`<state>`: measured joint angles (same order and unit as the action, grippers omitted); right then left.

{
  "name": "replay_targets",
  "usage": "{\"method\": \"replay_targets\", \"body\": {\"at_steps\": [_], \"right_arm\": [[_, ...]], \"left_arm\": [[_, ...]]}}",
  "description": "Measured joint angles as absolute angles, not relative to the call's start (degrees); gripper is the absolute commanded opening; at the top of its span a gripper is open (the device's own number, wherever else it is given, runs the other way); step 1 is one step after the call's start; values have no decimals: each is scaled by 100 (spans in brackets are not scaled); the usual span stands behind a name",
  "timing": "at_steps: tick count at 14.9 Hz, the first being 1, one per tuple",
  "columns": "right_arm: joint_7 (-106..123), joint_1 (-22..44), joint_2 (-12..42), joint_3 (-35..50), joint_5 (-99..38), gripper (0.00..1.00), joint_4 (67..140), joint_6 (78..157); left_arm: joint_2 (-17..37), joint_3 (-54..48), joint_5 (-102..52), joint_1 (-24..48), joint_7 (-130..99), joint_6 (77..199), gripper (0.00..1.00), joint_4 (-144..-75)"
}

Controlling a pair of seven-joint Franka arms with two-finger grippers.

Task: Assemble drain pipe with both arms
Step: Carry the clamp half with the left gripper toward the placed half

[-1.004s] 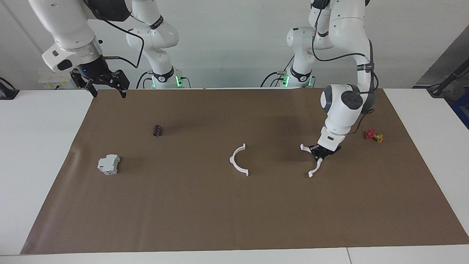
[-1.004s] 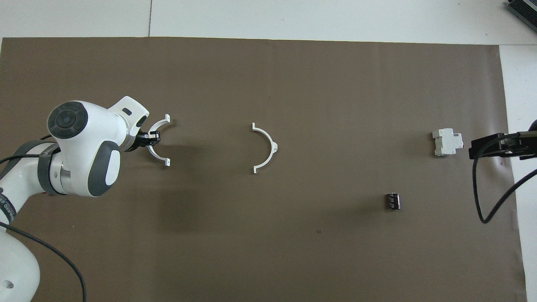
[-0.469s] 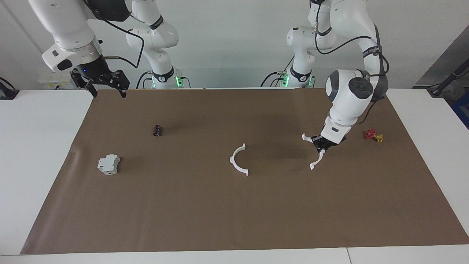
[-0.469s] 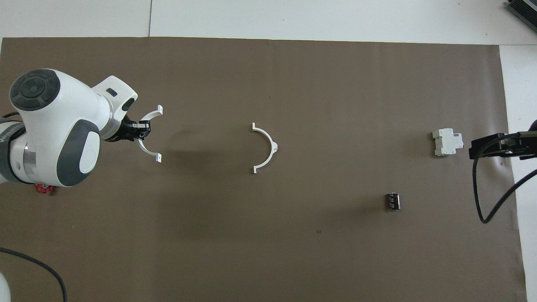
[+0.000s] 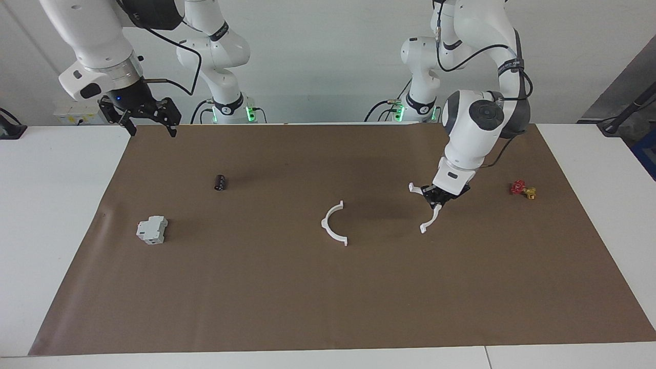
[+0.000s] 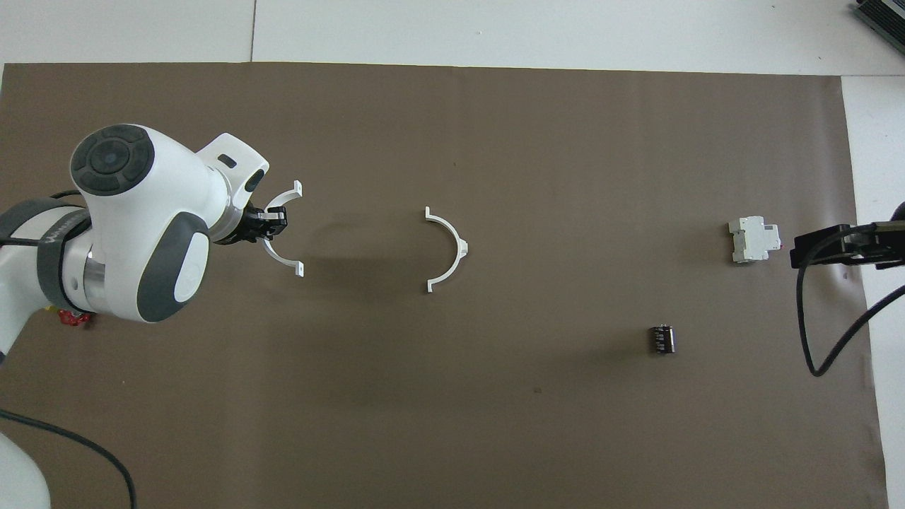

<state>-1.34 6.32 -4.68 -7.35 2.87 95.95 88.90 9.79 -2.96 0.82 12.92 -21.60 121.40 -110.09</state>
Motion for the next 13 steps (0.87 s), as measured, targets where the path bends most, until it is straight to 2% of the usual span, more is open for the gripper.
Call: {"method": "replay_targets", "body": {"at_steps": [6,13], "right_arm": [[-134,632,-468,-736,287,100,9595,8890],[-134,632,-468,-736,287,100,9595,8890]], "left_arm": [[1033,-308,82,1648,-2500,12981,0,-11556],[1430,-313,82,2224,-3047,13638,0,-11585]]}}
